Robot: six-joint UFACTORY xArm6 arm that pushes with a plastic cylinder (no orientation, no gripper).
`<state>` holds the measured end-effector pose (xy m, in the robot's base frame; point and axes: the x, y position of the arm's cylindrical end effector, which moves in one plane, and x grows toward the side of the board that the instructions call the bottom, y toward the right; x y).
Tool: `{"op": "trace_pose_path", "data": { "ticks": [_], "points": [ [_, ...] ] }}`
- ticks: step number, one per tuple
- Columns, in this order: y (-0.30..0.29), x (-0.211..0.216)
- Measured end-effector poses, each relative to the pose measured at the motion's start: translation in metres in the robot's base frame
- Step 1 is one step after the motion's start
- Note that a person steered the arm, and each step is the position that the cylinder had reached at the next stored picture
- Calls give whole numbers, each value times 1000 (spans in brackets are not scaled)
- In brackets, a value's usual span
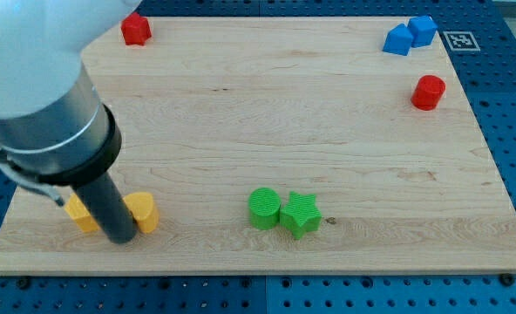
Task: Push yellow heart towards the center
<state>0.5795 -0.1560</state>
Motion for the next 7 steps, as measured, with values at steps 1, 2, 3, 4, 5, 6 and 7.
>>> {"op": "trace_pose_path", "data": {
  "ticks": [1, 2, 3, 4, 5, 6, 7],
  "points": [
    [25, -10],
    [57, -23],
    [66, -39],
    [64, -44],
    [43, -49],
    [31, -70],
    [31, -86]
  ]
}}
